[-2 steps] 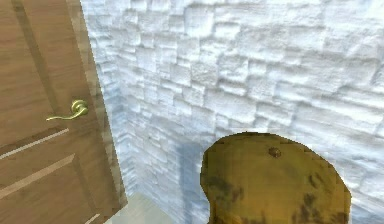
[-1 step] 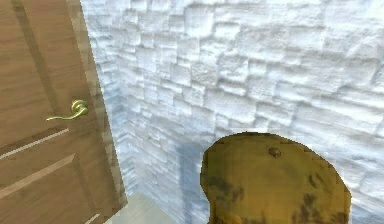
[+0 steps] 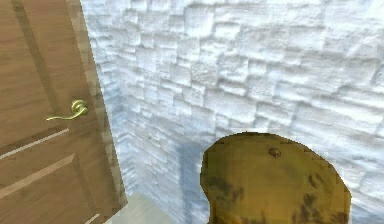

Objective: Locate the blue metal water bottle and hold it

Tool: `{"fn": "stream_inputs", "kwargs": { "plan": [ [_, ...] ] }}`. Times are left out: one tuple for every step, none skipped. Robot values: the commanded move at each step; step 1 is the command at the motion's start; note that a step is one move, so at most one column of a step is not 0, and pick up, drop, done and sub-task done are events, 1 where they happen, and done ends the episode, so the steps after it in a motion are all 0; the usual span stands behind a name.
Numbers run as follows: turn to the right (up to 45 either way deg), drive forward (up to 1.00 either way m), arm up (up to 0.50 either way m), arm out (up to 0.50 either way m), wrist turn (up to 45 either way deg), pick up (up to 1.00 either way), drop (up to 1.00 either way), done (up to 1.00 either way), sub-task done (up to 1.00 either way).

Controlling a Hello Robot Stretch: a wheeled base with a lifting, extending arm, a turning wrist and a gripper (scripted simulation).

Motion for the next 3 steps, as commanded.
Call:
{"fn": "stream_inputs", "kwargs": {
  "plan": [
    [0.0, 0.0, 0.0, 0.0, 45.0, 0.0, 0.0, 0.0, 0.0],
    [0.0, 0.0, 0.0, 0.0, 30.0, 0.0, 0.0, 0.0, 0.0],
    [0.0, 0.0, 0.0, 0.0, 0.0, 1.0, 0.0, 0.0, 0.0]
  ]
}}
